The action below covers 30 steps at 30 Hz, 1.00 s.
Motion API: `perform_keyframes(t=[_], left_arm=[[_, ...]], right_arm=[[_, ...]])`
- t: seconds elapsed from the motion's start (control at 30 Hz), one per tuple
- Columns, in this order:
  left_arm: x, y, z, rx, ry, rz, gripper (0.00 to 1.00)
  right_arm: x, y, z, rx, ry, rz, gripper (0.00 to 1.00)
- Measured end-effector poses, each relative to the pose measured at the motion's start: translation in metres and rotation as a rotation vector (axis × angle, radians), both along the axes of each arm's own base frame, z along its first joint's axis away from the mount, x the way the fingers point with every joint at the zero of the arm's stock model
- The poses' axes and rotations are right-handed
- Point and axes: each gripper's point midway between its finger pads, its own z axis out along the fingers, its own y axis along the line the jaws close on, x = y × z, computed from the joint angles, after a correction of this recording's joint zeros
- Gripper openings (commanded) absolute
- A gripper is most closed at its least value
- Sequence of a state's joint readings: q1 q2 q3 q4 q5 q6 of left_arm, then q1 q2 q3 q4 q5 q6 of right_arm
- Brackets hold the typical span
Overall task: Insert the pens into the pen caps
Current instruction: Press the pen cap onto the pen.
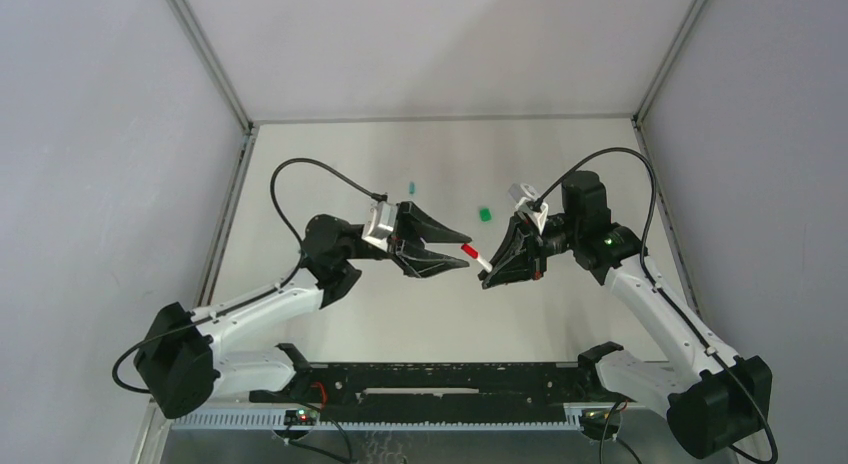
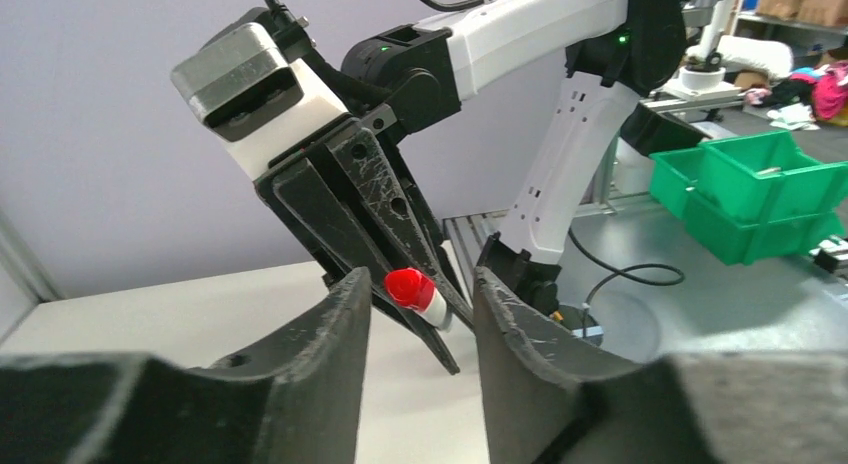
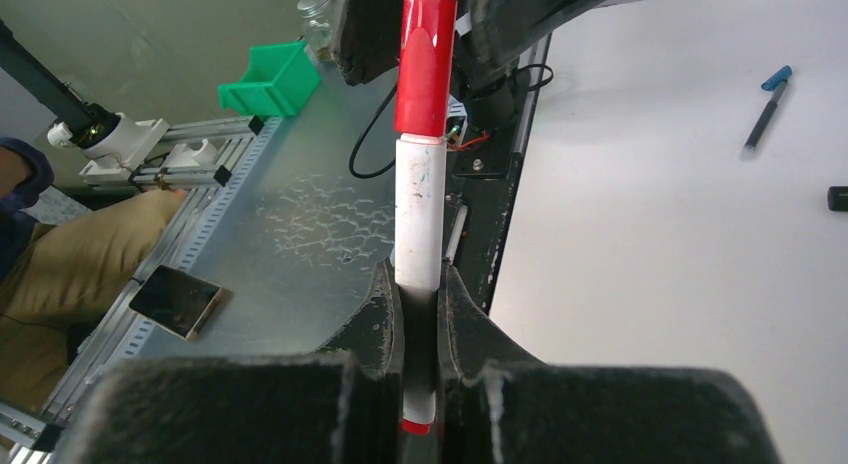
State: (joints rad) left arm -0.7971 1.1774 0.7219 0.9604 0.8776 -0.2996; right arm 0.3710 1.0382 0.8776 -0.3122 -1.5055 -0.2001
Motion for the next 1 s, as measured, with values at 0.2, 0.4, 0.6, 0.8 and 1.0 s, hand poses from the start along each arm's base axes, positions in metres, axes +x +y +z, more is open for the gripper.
perform_keyframes(t=[0.2, 0.4, 0.6, 0.8, 1.0], left_arm=[[-0.004, -0.002, -0.002, 0.002, 0.013, -0.038, 0.14], [-0.006, -0.003, -0.001, 0.014, 0.008, -0.082, 0.00], [-0.007, -0.009, -0.001, 0.052, 0.004, -0.165, 0.00], [-0.008, -0.017, -0.010, 0.064, 0.068, -0.270, 0.00], [-0.005, -0.032, -0.017, -0.006, 0.192, -0.313, 0.00]], right_arm=[[-0.001, 0.000, 0.000, 0.001, 0.001, 0.004, 0.00], [-0.003, 0.000, 0.001, 0.004, 0.005, 0.017, 0.00], [-0.007, -0.002, 0.002, 0.011, 0.016, 0.033, 0.00], [-0.013, -0.005, 0.001, 0.009, 0.062, 0.052, 0.00], [-0.019, -0.008, -0.003, -0.010, 0.124, 0.055, 0.00]])
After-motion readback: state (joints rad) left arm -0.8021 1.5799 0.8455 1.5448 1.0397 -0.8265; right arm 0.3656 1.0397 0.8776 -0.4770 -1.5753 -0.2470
